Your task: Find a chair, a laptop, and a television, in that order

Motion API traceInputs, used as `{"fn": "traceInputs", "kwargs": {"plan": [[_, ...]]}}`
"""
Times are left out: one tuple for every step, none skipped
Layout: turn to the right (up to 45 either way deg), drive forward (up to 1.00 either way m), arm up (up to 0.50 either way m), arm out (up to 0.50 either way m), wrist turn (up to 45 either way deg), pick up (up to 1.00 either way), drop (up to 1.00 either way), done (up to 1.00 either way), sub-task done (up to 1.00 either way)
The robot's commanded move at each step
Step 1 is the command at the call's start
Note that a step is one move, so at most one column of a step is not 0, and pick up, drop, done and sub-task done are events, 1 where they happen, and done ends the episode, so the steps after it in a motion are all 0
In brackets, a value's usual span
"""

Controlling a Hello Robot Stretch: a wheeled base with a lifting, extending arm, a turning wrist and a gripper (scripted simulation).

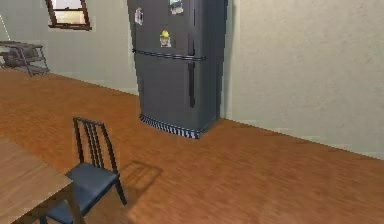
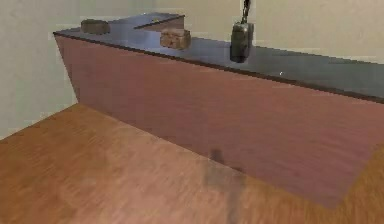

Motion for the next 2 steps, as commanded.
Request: {"fn": "traceInputs", "kwargs": {"plan": [[0.0,1.00,0.00,0.00,0.0,0.00,0.00,0.00,0.00],[0.0,0.55,0.00,0.00,0.0,0.00,0.00,0.00,0.00]]}}
